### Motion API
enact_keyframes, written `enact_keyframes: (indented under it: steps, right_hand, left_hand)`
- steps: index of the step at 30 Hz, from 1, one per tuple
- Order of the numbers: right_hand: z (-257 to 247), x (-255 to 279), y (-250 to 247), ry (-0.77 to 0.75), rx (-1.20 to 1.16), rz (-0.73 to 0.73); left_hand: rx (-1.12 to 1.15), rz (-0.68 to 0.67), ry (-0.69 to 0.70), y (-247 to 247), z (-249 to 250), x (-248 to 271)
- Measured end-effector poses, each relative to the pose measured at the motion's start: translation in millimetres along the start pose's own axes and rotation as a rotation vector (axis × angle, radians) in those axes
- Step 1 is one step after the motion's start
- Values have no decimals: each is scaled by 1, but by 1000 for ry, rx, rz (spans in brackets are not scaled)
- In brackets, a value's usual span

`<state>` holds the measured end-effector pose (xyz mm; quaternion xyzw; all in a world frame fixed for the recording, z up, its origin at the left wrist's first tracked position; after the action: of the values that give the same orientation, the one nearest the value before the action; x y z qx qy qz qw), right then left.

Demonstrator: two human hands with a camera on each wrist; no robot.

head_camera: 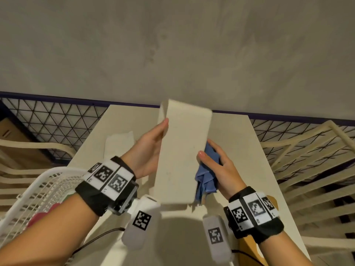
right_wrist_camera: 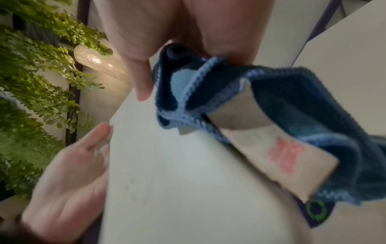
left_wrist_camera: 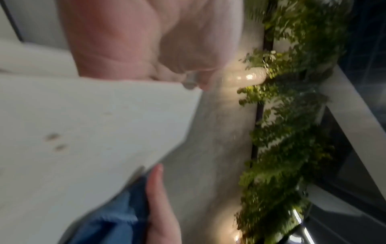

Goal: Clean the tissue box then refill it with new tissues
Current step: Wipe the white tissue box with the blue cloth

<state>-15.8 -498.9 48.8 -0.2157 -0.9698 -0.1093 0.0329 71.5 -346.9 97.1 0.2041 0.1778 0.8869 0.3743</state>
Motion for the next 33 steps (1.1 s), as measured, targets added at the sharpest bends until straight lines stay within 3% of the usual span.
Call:
enact_keyframes:
  steps: [2, 4, 9, 12, 14, 16, 18, 19, 22, 24, 26, 28, 30, 33]
  right_hand:
    - [10, 0, 3, 1, 31, -2]
    - [12, 0, 5, -1, 24, 10]
    - [-12, -1, 1, -155, -77, 103]
    - [-36, 2, 4, -504, 308, 132]
    - [-47, 0, 14, -695, 514, 25]
    - [-52, 1, 31, -787, 803, -92]
    - [-42, 3, 47, -1064, 1160, -143]
    - [-32, 5, 50, -1149, 1246, -243]
    - [-4, 9, 33, -1142, 1268, -563]
    - [-4, 4, 17, -1104, 1313, -550]
    - [-14, -5, 15, -995, 1300, -392]
    - [-22, -6, 29, -1013, 1277, -282]
    - [-16, 1, 44, -1156, 1290, -298]
    - [1, 18, 39, -1214, 1321, -466]
  left_hand:
    - [-124, 152, -31, 2, -5, -10]
    - [-125, 205, -41, -1, -8, -15]
    - [77, 229, -68, -18, -6, -18]
    - [96, 175, -88, -16, -6, -18]
    - [110, 148, -96, -12, -8, -20]
    - [167, 120, -97, -7, -8, -22]
    - [216, 113, -103, -7, -5, -23]
    - [225, 139, -98, -9, -3, -24]
    - [228, 217, -39, -25, 3, -22]
    - [223, 239, -23, -27, 1, -20]
    - [225, 228, -40, -23, -4, -21]
    - [247, 193, -66, -20, -8, -23]
    - [260, 198, -72, -20, -6, -24]
    - [246, 240, -30, -25, -1, -23]
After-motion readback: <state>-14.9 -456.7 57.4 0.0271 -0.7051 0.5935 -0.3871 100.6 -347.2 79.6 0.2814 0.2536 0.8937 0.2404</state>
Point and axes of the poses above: each hand's wrist, its own x-axis away from the middle knuckle, its own y-axis out of the palm, z = x × y, the point moved 1 cm from there along -x, towards the middle knuckle, and after that the axes turned 6 degrees about z, right-handed, at the moved point
